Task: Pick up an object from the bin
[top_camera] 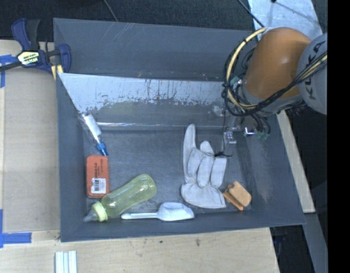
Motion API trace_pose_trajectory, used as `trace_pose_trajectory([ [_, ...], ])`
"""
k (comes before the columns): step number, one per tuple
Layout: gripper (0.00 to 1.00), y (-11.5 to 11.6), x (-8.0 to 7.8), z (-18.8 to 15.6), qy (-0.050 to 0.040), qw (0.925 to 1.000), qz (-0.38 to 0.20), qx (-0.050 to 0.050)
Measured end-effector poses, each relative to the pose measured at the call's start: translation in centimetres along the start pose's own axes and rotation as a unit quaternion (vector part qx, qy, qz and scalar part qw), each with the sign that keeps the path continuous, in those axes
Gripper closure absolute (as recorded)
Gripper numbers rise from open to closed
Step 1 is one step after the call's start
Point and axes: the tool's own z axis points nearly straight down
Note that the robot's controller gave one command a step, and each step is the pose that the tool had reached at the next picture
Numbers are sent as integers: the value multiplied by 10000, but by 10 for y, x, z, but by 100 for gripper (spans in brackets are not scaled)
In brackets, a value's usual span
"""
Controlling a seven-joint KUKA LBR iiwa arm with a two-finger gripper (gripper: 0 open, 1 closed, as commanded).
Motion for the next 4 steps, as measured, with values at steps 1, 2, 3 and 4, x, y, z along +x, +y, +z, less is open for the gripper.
trace_pose_trajectory([
  [1,0,-4,1,30,-21,9917,-1282,2],
  [2,0,-6,25,38,17,9417,-3364,-11],
  [3,0,-3,17,32,-3,9345,-3560,-7],
  [4,0,4,16,59,4,8843,-4669,-7],
])
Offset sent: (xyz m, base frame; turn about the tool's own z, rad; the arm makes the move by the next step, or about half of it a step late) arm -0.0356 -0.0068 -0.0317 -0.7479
